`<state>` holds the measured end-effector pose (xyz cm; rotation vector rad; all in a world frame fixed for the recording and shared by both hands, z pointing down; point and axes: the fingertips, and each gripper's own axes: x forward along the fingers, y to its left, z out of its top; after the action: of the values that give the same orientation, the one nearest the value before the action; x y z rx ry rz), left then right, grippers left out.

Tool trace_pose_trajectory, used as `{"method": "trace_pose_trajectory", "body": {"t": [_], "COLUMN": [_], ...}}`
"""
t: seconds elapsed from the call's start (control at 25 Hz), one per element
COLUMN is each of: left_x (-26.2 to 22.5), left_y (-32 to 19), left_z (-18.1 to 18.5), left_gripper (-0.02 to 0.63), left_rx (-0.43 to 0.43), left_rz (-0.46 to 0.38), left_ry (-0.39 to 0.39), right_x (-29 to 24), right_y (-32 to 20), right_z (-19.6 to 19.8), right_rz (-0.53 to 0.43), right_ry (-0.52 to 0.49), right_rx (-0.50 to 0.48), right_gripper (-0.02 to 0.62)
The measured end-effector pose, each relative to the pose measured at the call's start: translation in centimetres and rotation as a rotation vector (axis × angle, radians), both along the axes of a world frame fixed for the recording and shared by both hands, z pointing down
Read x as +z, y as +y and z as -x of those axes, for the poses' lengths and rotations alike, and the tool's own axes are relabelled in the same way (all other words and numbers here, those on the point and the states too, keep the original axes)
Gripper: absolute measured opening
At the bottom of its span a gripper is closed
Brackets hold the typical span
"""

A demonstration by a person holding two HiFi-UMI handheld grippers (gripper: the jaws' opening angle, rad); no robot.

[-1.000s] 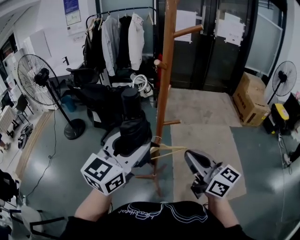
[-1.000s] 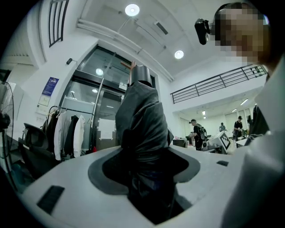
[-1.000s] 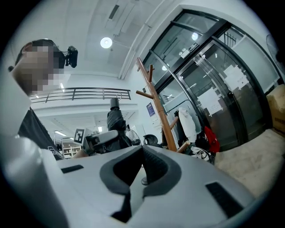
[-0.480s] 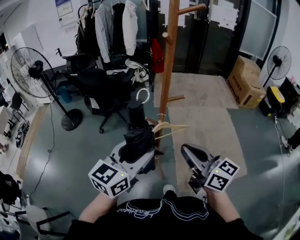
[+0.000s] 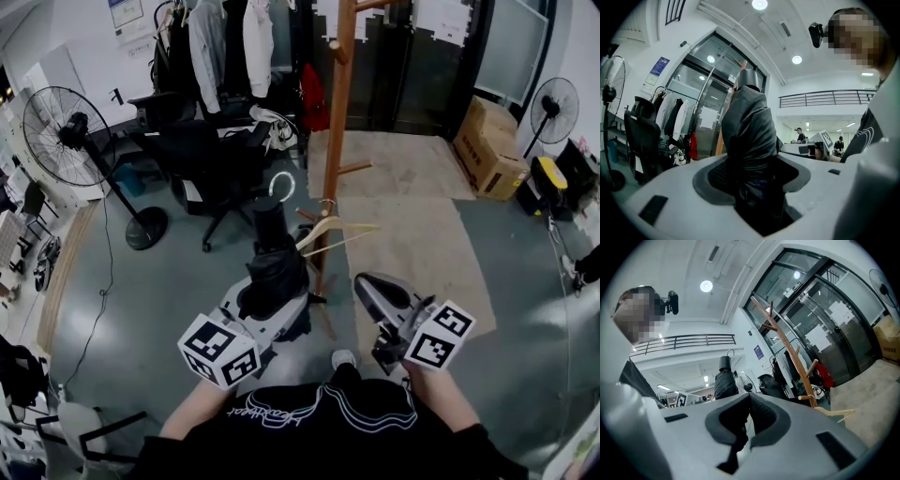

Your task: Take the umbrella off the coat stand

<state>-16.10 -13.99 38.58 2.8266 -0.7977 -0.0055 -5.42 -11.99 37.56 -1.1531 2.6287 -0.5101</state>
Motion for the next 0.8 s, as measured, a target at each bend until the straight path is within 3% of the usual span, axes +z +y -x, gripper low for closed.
{"method": "trace_pose_trajectory", "body": {"t": [0.8], "left_x": [0.3], "left_y": [2.8], "left_z": [0.6], "left_gripper": [0.239], "left_rx": [0.012], "left_rz": [0.019], "left_ry": [-0.002], "right_x": [-0.2], "right_y": [2.5], "right_z": [1.2], "right_rz": [-0.004], "right_ry": [-0.017], "right_rx": [-0.019], "right_gripper": [0.002]}}
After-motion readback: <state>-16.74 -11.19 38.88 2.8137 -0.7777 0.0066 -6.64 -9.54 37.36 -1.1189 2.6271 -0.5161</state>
